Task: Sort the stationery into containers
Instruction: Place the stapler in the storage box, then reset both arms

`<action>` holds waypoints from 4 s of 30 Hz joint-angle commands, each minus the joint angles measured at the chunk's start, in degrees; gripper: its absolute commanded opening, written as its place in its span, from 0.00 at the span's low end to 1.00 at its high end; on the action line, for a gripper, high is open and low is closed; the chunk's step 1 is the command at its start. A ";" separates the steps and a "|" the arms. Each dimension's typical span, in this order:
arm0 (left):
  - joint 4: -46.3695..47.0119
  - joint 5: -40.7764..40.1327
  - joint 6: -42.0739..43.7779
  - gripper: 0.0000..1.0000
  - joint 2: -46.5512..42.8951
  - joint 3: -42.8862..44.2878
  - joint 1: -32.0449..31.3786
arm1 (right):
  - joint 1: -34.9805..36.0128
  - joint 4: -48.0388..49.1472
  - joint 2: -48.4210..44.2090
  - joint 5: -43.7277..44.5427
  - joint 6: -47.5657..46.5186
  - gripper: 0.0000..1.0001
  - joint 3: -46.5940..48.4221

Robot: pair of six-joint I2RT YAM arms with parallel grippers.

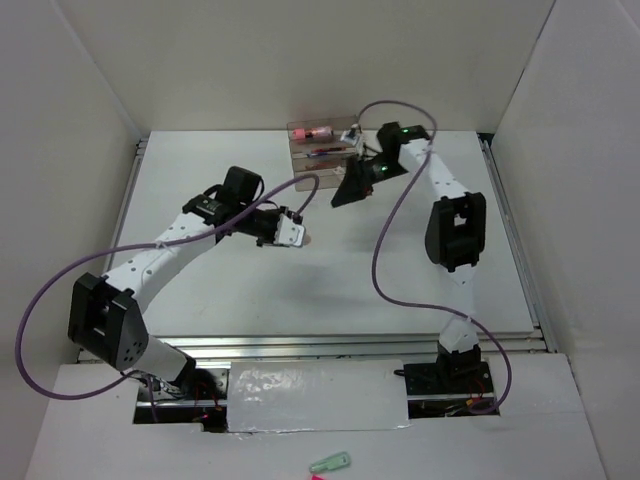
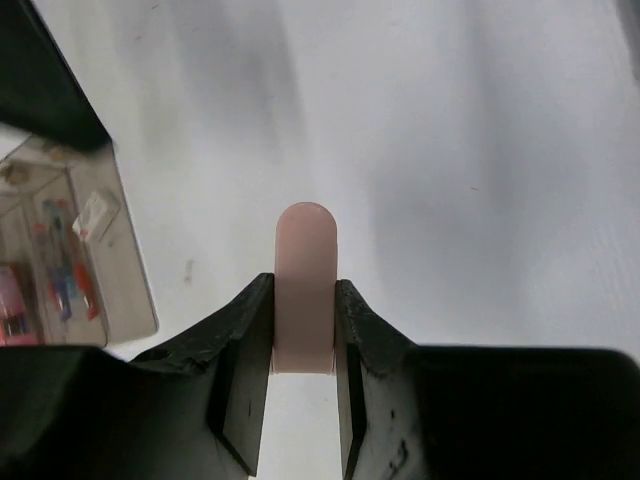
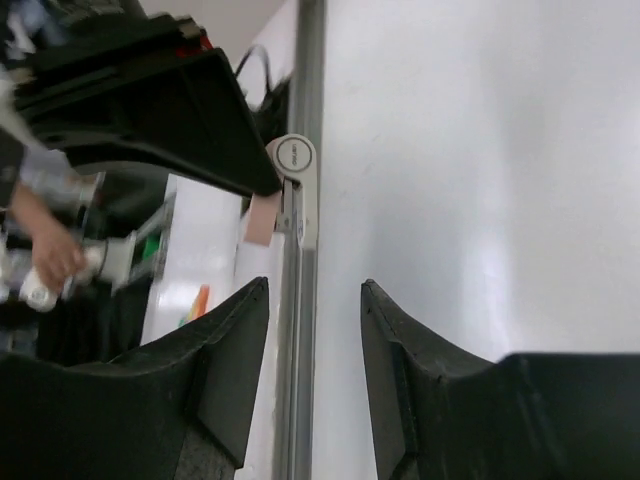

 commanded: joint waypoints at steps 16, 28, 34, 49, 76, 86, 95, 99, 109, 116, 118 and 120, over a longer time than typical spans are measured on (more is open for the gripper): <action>28.10 4.76 -35.37 0.01 42.40 51.80 11.42 | -22.33 3.69 -15.81 -0.64 1.68 0.47 -20.52; 38.67 2.99 -42.59 0.02 57.53 60.18 12.39 | -23.12 -6.17 -14.49 -4.60 -10.38 0.49 -23.16; 36.73 4.57 -43.20 0.04 59.47 59.39 12.30 | -22.95 -6.17 -14.05 -4.68 -10.46 0.50 -23.25; 29.61 6.60 -40.13 0.15 61.22 57.02 13.27 | -22.24 -6.17 -12.12 -5.04 -10.55 0.51 -22.81; 28.03 5.37 -39.78 0.26 63.86 59.21 13.62 | -21.19 -6.09 -11.15 -4.69 -10.37 0.51 -22.90; 28.12 4.93 -39.77 0.34 64.21 59.21 13.62 | -20.84 -6.17 -10.80 -4.60 -10.11 0.52 -22.55; 31.54 3.79 -41.53 0.55 62.28 59.30 13.62 | -20.75 -6.17 -11.85 -4.16 -9.85 0.56 -21.76; 34.62 2.64 -43.02 0.55 60.70 61.92 13.53 | -20.75 -6.17 -13.08 -3.37 -9.32 0.57 -20.62; 36.59 -4.44 -56.47 0.51 42.01 61.23 14.85 | -22.07 22.18 -30.52 23.87 22.30 0.57 -20.08; 6.16 -14.41 -60.69 0.91 22.67 42.25 17.92 | -23.37 28.62 -44.09 48.56 24.25 0.73 -27.28; 4.65 -16.84 -60.95 0.95 14.06 32.46 20.21 | -23.91 29.77 -50.15 53.20 22.59 0.86 -34.54; 7.00 -23.25 -63.23 0.97 5.12 17.95 21.09 | -24.00 32.75 -56.90 57.26 19.88 0.90 -40.45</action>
